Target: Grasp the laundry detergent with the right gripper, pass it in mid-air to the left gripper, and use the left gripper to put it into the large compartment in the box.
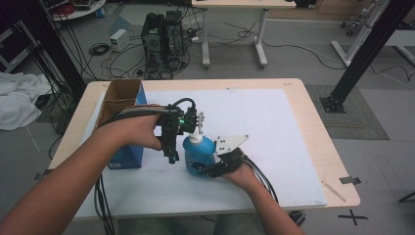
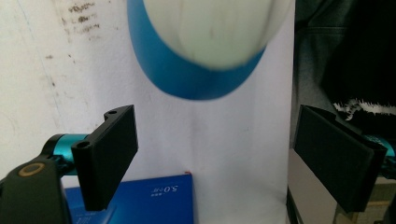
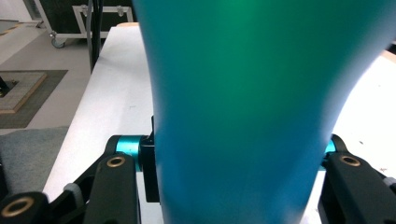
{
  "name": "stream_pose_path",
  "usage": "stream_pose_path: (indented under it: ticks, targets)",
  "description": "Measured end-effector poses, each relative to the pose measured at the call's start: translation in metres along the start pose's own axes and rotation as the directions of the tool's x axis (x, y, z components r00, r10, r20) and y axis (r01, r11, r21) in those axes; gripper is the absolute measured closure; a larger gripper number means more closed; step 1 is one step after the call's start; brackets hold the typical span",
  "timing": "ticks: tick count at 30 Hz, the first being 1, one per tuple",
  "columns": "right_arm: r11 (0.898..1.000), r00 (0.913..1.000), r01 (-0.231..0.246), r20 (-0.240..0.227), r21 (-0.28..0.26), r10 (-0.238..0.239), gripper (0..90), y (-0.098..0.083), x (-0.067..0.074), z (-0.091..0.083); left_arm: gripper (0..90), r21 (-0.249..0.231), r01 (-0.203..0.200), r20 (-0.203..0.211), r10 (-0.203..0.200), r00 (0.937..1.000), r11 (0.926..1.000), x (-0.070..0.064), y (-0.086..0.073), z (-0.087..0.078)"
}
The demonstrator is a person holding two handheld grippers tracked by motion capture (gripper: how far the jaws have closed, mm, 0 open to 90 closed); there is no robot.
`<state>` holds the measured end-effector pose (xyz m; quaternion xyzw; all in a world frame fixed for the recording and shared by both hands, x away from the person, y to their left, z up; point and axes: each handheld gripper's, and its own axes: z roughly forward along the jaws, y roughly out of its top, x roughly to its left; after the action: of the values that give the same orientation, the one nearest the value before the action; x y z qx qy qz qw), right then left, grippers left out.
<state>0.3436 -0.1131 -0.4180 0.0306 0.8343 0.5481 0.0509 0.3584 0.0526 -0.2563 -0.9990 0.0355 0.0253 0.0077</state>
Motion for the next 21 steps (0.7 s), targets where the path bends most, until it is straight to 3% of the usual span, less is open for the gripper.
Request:
stream_pose_path:
  ticks: [1, 2, 6, 7, 9, 12, 13, 18, 20, 21]
  targets:
    - [1.0, 0.9999, -0.01, 0.008, 0.006, 0.01, 44.5, 0.0, 0.001, 0.0, 13.9, -0.018, 0.023, 0.004, -0.023, 0.9997, 0.9996, -0.002, 0.002, 0.002]
    - [1.0, 0.9999, 0.011, 0.008, 0.01, -0.011, 44.5, 0.001, 0.0, 0.0, 13.9, -0.004, 0.015, 0.005, -0.015, 0.9999, 0.9999, -0.002, 0.004, 0.002]
    - [1.0, 1.0, -0.007, -0.002, 0.02, 0.007, 44.5, 0.004, 0.003, 0.001, 13.9, -0.001, -0.008, 0.008, 0.008, 0.9999, 1.0, -0.002, 0.012, 0.002]
    - [1.0, 0.9997, 0.022, 0.004, 0.003, -0.022, 44.5, 0.006, 0.002, 0.003, 13.9, -0.004, -0.003, 0.005, 0.003, 1.0, 1.0, -0.003, 0.013, 0.002]
    - [1.0, 0.9999, 0.014, -0.009, 0.009, -0.014, 44.5, 0.009, 0.003, 0.003, 13.9, -0.006, -0.007, 0.01, 0.007, 0.9999, 1.0, -0.003, 0.016, 0.002]
    - [0.998, 0.9984, 0.056, 0.002, -0.03, -0.056, 44.5, 0.012, 0.001, 0.007, 13.9, -0.002, -0.017, -0.001, 0.017, 0.9999, 0.9999, -0.004, 0.02, 0.0]
    - [1.0, 0.9997, 0.018, -0.018, -0.003, -0.018, 44.5, 0.013, 0.004, 0.007, 13.9, -0.001, -0.02, -0.002, 0.02, 0.9998, 0.9998, -0.005, 0.021, 0.0]
    - [1.0, 0.9994, 0.023, -0.024, -0.008, -0.023, 44.5, 0.016, 0.004, 0.01, 13.9, -0.007, -0.021, -0.006, 0.021, 0.9998, 0.9998, -0.006, 0.025, 0.001]
    - [1.0, 0.9995, 0.019, -0.027, -0.005, -0.019, 44.5, 0.016, 0.005, 0.011, 13.9, -0.008, -0.043, -0.016, 0.043, 0.999, 0.9991, -0.005, 0.026, 0.001]
    - [1.0, 0.9996, 0.015, -0.023, -0.01, -0.015, 44.5, 0.017, 0.005, 0.012, 13.9, -0.01, -0.024, -0.004, 0.024, 0.9997, 0.9997, -0.007, 0.026, 0.001]
